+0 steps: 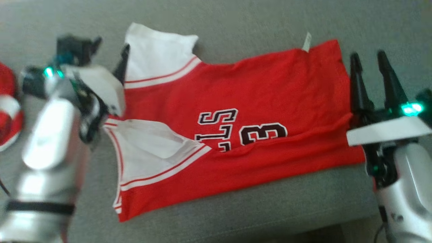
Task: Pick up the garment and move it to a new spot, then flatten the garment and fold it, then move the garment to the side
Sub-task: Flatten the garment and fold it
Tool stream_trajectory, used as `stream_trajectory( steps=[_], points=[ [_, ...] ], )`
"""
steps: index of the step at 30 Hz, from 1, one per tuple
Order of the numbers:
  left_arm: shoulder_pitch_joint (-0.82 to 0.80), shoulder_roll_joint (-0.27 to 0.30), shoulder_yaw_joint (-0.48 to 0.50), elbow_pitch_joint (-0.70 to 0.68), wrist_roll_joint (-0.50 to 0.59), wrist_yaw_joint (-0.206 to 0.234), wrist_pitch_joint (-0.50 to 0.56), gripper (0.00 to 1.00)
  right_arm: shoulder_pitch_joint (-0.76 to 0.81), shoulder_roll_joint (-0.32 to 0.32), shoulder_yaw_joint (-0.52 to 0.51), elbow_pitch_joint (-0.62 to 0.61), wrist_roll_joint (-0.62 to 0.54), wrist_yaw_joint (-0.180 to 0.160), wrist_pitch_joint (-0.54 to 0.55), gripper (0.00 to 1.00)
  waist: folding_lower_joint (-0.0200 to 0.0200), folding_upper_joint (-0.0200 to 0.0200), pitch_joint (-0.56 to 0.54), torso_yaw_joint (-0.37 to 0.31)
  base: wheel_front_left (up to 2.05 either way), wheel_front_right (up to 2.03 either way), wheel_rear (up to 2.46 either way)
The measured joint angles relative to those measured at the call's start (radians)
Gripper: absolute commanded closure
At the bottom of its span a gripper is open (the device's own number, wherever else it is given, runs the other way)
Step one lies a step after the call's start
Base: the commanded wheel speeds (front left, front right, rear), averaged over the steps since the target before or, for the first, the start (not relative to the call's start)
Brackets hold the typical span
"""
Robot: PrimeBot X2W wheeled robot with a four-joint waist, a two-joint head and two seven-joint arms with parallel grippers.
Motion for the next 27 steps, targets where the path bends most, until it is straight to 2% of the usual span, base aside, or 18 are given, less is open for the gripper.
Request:
stream_trajectory(
  steps=[3, 6, 12, 17, 21, 22, 23, 24, 27],
  points=[
    [-0.107, 0.065, -0.055, 0.06, 0.013, -0.023, 0.094, 0.0, -0.062, 0.0, 0.034, -0.018, 0.0, 0.0, 0.014, 0.0, 0.0, 0.0, 0.051, -0.037, 0.0, 0.0, 0.0],
    [-0.202, 0.118, -0.116, 0.11, 0.009, -0.024, 0.162, 0.0, -0.112, -0.005, 0.049, -0.027, 0.008, 0.0, 0.019, 0.0, 0.0, 0.0, 0.093, -0.075, 0.0, 0.0, 0.0],
    [-0.315, 0.201, -0.295, 0.152, -0.111, -0.031, 0.267, 0.0, -0.144, -0.008, 0.072, -0.028, 0.019, 0.0, 0.011, 0.0, -0.0002, 0.0, 0.148, -0.141, 0.0, 0.0, 0.0],
    [-0.369, 0.271, -0.387, 0.167, -0.151, -0.031, 0.282, 0.0, -0.157, -0.003, 0.091, -0.011, 0.027, 0.0, -0.007, 0.0, -0.0002, 0.0, 0.169, -0.169, 0.0, 0.0, 0.0],
    [-0.4, 0.286, -0.425, 0.189, -0.19, -0.031, 0.283, 0.0, -0.16, -0.001, 0.095, 0.002, 0.027, 0.0, -0.016, 0.0, -0.0003, 0.0, 0.176, -0.176, 0.0, 0.0, 0.0],
    [-0.402, 0.286, -0.434, 0.192, -0.207, -0.03, 0.288, 0.06, -0.16, -0.001, 0.094, 0.005, 0.027, 0.0, -0.016, 0.0, -0.0002, 0.0, 0.177, -0.176, 0.0, 0.0, 0.0],
    [-0.404, 0.286, -0.448, 0.192, -0.221, -0.03, 0.291, 0.66, -0.16, -0.001, 0.094, 0.01, 0.028, 0.0, -0.016, 0.0, -0.0002, 0.0, 0.177, -0.175, 0.0, 0.0, 0.0],
    [-0.408, 0.286, -0.462, 0.193, -0.237, -0.03, 0.295, 1.0, -0.16, -0.001, 0.094, 0.016, 0.031, 0.0, -0.017, 0.0, -0.0003, 0.0, 0.176, -0.173, 0.0, 0.0, 0.0],
    [-0.416, 0.282, -0.501, 0.192, -0.294, -0.031, 0.316, 1.0, -0.161, -0.008, 0.084, 0.031, 0.033, 0.0, -0.016, 0.0, -0.0002, 0.0, 0.17, -0.163, 0.0, 0.0, 0.0]
  ],
)
